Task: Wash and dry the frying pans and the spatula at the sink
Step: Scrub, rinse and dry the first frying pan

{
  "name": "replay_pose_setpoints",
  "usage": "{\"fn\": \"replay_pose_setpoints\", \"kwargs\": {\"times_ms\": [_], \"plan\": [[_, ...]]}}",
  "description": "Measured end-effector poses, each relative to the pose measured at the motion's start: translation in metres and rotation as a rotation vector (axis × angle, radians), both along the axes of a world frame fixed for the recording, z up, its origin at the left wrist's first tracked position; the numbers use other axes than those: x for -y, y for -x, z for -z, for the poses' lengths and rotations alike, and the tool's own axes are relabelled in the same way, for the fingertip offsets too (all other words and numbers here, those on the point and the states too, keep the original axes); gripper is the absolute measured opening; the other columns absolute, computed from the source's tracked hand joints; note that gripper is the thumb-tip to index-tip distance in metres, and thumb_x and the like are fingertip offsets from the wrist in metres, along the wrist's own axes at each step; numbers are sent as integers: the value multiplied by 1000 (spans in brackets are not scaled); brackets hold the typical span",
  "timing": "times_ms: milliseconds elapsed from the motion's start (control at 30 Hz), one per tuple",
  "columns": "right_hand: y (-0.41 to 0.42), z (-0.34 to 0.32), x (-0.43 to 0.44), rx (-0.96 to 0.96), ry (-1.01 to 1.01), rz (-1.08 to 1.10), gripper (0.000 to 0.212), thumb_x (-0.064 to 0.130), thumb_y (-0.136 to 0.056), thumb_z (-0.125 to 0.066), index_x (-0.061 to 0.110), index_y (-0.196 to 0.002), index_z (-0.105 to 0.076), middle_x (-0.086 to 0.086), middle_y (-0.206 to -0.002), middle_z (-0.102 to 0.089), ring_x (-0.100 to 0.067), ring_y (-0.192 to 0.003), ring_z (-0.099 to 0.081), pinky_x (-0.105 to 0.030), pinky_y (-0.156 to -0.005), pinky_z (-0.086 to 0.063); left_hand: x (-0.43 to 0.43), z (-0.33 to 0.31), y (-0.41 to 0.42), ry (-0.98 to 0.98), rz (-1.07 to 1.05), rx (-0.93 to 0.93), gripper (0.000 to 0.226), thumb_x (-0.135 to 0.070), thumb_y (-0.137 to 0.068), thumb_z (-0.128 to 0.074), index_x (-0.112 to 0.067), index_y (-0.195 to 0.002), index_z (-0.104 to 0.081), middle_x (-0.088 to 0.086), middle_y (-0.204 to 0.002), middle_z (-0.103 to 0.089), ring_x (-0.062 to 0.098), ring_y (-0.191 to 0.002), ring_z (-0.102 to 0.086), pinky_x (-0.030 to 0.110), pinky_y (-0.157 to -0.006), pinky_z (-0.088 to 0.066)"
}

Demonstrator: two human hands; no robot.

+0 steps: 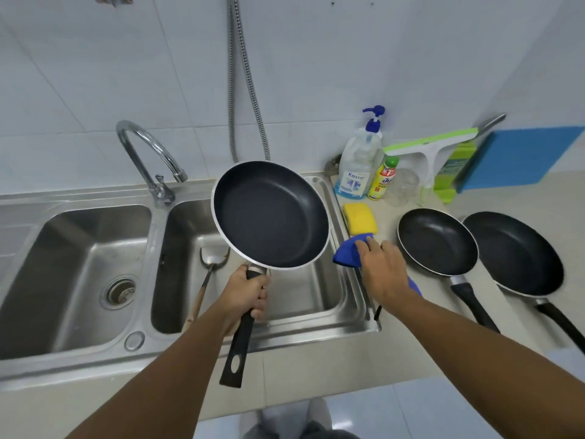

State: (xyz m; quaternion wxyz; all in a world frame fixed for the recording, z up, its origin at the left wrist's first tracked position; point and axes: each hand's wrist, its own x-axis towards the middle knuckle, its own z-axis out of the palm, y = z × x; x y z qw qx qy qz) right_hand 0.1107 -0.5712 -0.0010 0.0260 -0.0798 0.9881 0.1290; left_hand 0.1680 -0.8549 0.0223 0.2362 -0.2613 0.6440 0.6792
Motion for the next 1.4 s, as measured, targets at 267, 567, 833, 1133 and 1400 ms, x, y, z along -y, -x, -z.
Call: {"fn": "replay_pose_setpoints", "kwargs": {"times_ms": [267, 567, 833, 1133, 1400], "plan": [[-36, 52, -43, 561, 301, 149, 74, 60, -104, -13, 21, -159, 18, -1, -164, 31, -28, -154, 21, -51, -125, 4, -37, 0, -21, -119, -41, 56, 13, -7, -103, -50, -15, -101, -40, -2, -55, -39, 9, -40, -27, 18, -33, -24], [10, -21, -2, 286, 1474, 687, 59, 61, -102, -23, 30, -149, -42, 1, -149, -51, -29, -138, -46, -50, -114, -38, -71, -11, -42, -203, -26, 28, 16, -15, -104, -57, -16, -104, -41, 0, -59, -40, 9, -41, -28, 19, -34, -26], [10, -31, -7, -130, 1572, 781, 34, 28, -110, -27, 8, -123, -51, -7, -112, -59, -24, -99, -55, -33, -83, -39, -102, -31, -45, -253, 110, -55, 20, -25, -105, -60, -15, -107, -43, 4, -63, -46, 14, -45, -37, 25, -40, -38], [4, -46, -94, -371, 1354, 757, 33, 25, -108, -33, 8, -97, -60, -11, -98, -62, -29, -91, -56, -35, -79, -42, -155, -28, -38, -301, 370, -43, 20, -22, -102, -64, -4, -110, -68, 13, -96, -65, 27, -92, -65, 46, -87, -58], [-12, -45, -227, -353, 1513, 976, 37, 32, -101, -35, 16, -108, -68, -7, -107, -68, -27, -100, -63, -44, -96, -53, -277, -30, -27, -170, 569, -58, 29, -15, -100, -67, 6, -120, -67, 11, -98, -77, 21, -87, -76, 32, -73, -61]]}}
